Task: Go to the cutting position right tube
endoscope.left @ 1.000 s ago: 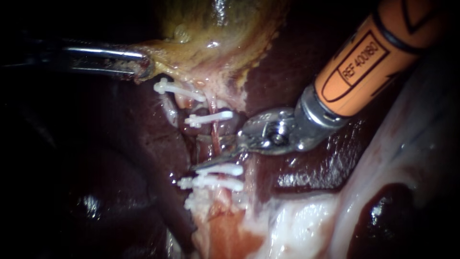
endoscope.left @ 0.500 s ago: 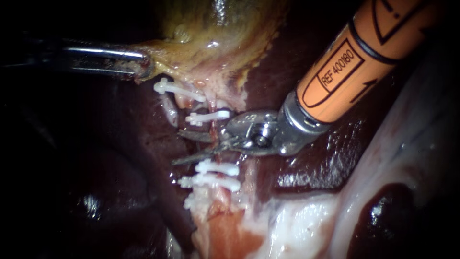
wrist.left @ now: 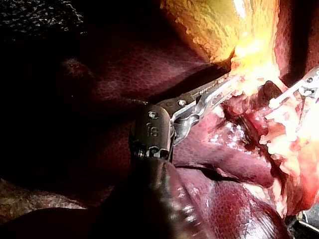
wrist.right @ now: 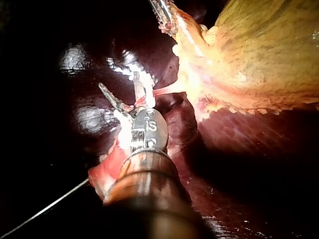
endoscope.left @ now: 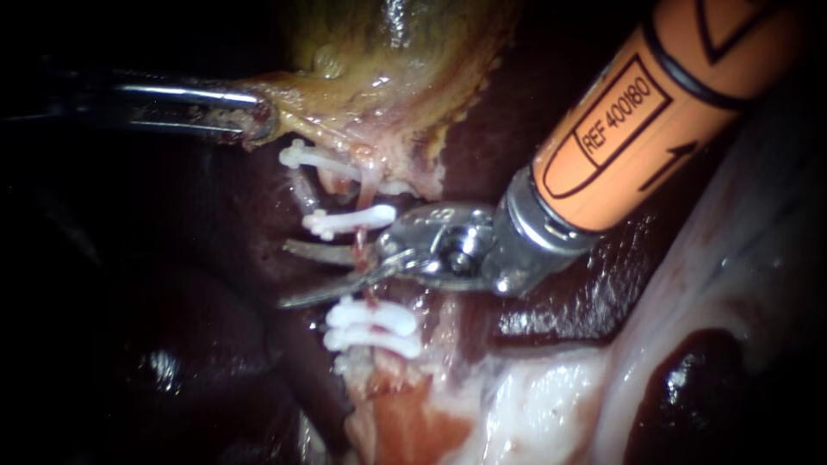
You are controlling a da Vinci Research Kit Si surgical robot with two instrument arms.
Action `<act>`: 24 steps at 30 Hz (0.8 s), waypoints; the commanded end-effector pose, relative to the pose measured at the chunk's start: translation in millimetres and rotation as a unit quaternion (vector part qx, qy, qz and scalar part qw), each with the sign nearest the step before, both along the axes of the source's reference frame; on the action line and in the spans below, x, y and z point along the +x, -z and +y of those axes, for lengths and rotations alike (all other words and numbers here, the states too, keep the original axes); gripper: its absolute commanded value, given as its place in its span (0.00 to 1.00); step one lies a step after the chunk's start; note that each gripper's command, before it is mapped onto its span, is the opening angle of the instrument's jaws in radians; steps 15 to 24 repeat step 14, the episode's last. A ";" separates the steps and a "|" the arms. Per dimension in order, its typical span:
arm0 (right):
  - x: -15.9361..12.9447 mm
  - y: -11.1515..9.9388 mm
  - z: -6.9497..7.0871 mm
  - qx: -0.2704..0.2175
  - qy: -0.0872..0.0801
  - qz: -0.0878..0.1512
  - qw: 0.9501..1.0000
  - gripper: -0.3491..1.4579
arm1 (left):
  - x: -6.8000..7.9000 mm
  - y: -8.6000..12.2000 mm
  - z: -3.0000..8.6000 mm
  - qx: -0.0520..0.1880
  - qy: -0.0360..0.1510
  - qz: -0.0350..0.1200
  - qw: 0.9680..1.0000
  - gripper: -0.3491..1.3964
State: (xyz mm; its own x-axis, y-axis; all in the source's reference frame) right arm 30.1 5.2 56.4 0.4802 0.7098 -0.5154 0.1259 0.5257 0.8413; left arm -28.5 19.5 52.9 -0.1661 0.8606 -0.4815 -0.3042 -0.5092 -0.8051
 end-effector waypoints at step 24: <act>-0.1 0.0 0.1 0.001 0.007 0.002 1.000 0.98 | 0.0 0.0 0.0 0.000 0.000 0.000 1.000 0.00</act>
